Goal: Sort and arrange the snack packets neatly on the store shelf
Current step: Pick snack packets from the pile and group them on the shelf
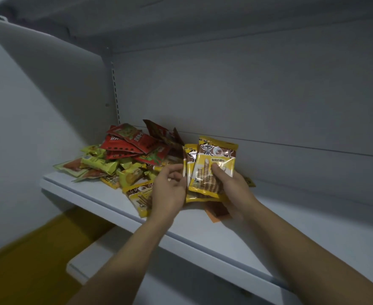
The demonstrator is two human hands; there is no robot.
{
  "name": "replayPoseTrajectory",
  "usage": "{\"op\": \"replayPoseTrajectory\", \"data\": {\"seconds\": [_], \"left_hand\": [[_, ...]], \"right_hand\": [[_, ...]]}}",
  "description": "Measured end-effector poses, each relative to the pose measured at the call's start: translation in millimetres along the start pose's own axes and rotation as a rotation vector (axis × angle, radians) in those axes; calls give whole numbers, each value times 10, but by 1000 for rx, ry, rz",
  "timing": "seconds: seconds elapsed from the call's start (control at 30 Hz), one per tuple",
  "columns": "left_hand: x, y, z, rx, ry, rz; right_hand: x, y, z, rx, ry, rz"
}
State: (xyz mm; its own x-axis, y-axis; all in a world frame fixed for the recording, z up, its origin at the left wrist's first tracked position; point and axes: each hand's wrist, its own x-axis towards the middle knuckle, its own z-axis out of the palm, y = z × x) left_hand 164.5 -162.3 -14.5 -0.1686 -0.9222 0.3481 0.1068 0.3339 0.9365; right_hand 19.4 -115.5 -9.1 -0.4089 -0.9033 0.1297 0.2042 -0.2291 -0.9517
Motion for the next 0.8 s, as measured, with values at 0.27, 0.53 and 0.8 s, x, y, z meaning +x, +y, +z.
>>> {"op": "replayPoseTrajectory", "data": {"seconds": [0.27,0.53,0.8], "left_hand": [[360,-145,-626,884,-2,188],[380,-182,-949,1508,-163,-205],[457,-60,-1119,1039,-243,-288]], "right_hand": [[61,-38,-101,-89,-4,-30],[112,-19,-171,-204,102,-38],[124,25,-147,-285,115,-11]]}}
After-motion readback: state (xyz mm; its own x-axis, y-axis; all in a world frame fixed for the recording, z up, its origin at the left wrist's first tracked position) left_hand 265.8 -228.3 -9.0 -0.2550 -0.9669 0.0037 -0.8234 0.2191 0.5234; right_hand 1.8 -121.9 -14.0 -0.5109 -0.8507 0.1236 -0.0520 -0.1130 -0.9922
